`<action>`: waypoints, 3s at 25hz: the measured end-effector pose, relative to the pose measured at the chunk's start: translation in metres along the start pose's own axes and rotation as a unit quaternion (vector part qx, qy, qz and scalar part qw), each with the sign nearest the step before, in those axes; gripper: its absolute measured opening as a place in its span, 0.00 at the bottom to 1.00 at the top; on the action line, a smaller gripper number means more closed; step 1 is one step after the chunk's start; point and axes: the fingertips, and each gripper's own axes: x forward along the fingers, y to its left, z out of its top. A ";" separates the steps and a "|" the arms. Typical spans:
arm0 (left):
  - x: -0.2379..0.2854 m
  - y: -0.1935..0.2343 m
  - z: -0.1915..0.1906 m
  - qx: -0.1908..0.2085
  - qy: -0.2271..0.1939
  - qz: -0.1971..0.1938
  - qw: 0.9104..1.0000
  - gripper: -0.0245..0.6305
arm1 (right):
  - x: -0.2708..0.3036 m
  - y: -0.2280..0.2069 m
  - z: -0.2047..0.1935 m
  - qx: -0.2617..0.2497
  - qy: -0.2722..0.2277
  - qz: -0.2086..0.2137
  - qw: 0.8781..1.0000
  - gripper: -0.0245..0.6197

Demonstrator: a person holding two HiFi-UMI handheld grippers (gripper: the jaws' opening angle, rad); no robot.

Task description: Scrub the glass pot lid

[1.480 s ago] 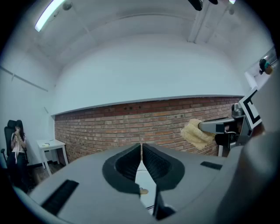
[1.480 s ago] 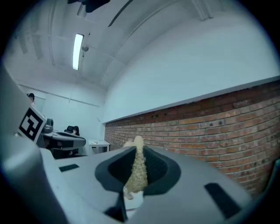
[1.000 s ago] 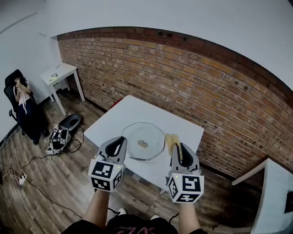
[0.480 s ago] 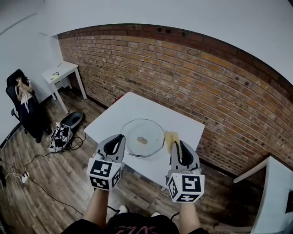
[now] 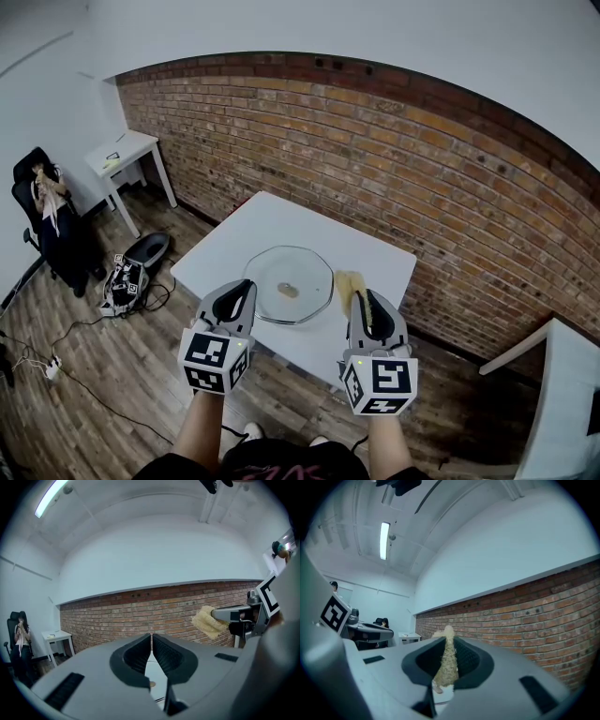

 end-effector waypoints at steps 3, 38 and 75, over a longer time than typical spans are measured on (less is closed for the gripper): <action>0.003 -0.003 0.001 0.000 0.002 -0.002 1.000 0.06 | 0.000 -0.003 0.000 0.002 0.000 0.001 1.000 0.12; 0.130 0.086 -0.041 -0.011 0.035 -0.004 0.999 0.06 | 0.146 -0.015 -0.041 0.002 0.028 0.003 1.000 0.12; 0.251 0.175 -0.091 -0.037 0.088 -0.088 0.992 0.06 | 0.280 0.003 -0.085 0.007 0.093 -0.061 0.994 0.12</action>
